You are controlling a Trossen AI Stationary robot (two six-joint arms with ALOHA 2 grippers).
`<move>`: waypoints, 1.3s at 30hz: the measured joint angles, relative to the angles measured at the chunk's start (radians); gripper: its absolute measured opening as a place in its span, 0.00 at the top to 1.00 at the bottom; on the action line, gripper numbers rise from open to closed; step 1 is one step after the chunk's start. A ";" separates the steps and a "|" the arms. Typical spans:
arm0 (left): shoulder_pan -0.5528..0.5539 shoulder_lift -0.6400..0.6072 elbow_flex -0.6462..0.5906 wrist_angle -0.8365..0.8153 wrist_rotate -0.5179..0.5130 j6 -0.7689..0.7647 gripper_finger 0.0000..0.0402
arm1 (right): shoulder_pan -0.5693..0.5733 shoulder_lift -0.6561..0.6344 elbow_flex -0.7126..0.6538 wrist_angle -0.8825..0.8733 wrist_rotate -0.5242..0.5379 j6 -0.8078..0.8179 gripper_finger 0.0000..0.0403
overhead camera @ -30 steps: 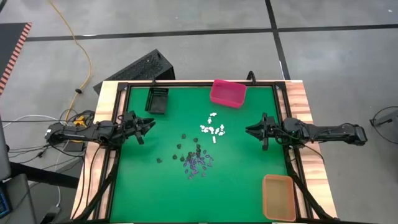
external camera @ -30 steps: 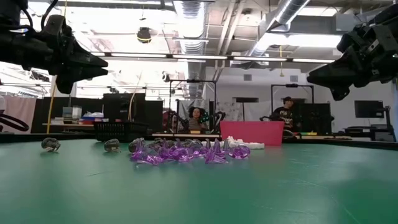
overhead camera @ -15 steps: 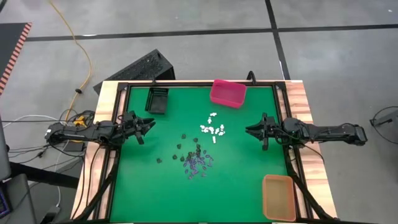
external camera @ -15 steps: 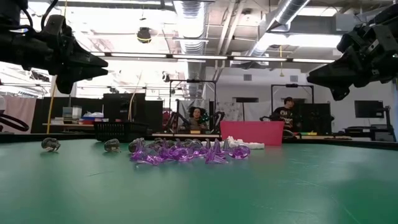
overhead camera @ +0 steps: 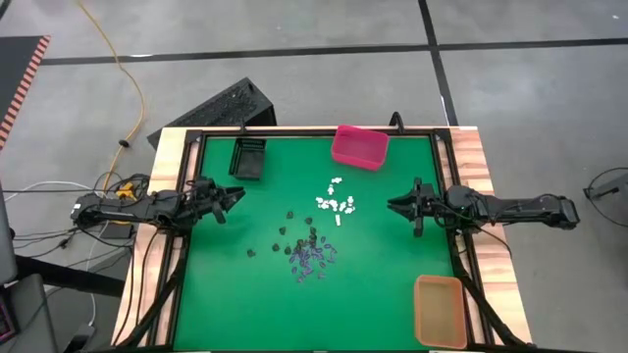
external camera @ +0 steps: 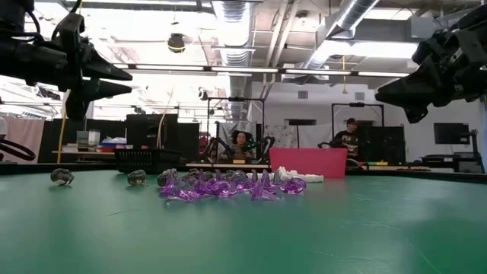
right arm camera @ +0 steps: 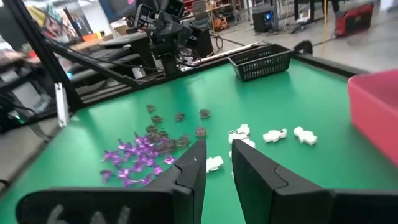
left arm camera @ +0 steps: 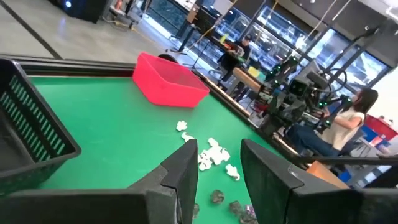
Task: Sort Halloween decoration
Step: Put the brown skull toy into the black bin
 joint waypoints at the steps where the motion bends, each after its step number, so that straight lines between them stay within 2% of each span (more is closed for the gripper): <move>1: 0.000 0.000 0.000 0.000 -0.011 -0.003 0.72 | 0.000 0.000 0.000 0.000 -0.004 0.020 0.73; 5: 0.000 0.000 0.000 0.001 -0.048 -0.049 0.72 | 0.000 0.000 0.000 0.003 -0.005 0.063 0.73; 11: 0.000 0.000 0.000 0.003 -0.039 -0.166 0.72 | 0.000 0.000 0.000 0.012 -0.013 0.144 0.73; 15: 0.000 0.000 0.000 0.003 -0.063 -0.196 0.72 | -0.014 0.000 0.001 0.136 -0.012 0.170 0.73; 19: 0.000 0.000 0.000 0.010 -0.063 -0.325 0.72 | -0.022 0.002 0.057 0.196 0.019 0.108 0.73; 22: 0.000 0.000 0.001 0.087 -0.055 -0.338 0.72 | -0.020 0.032 0.126 0.203 0.073 0.013 0.73; 26: 0.000 0.012 0.044 0.197 -0.020 -0.254 0.72 | -0.022 0.140 0.213 0.197 0.092 -0.083 0.73; 30: 0.000 0.055 0.138 0.266 -0.010 -0.106 0.72 | -0.022 0.296 0.285 0.195 0.092 -0.061 0.70; 35: 0.000 0.177 0.316 0.281 0.097 0.073 0.70 | 0.007 0.515 0.376 0.199 0.056 0.009 0.57; 39: 0.000 0.342 0.472 0.270 0.212 0.204 0.65 | 0.054 0.690 0.455 0.200 0.038 -0.053 0.46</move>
